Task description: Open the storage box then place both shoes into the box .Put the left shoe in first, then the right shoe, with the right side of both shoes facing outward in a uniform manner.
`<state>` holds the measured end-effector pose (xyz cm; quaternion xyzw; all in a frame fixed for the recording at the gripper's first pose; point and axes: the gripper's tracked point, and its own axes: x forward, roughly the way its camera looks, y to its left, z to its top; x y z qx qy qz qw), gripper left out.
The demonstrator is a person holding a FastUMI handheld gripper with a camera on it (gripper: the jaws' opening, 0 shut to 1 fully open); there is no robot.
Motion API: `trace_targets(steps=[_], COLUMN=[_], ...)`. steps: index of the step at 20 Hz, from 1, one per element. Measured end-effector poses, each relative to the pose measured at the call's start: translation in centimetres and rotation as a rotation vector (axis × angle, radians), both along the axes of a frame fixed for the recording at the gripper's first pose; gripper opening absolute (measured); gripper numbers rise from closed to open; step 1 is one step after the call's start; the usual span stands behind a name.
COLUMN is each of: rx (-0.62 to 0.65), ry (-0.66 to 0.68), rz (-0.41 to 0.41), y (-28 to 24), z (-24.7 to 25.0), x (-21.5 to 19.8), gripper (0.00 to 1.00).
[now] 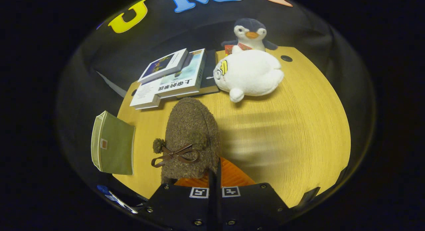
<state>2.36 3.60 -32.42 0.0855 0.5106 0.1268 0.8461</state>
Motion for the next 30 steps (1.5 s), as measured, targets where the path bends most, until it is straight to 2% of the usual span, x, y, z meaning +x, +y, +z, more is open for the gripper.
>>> trace_targets(steps=[7,15,30], rx=[-0.057,0.002,0.071], ry=[-0.062,-0.048,-0.06], rz=[0.116,0.217,0.461], y=[5.2,13.7,32.2], z=[4.9,6.5,10.6], x=[0.1,-0.5,-1.2], gripper=[0.0,0.0,0.0])
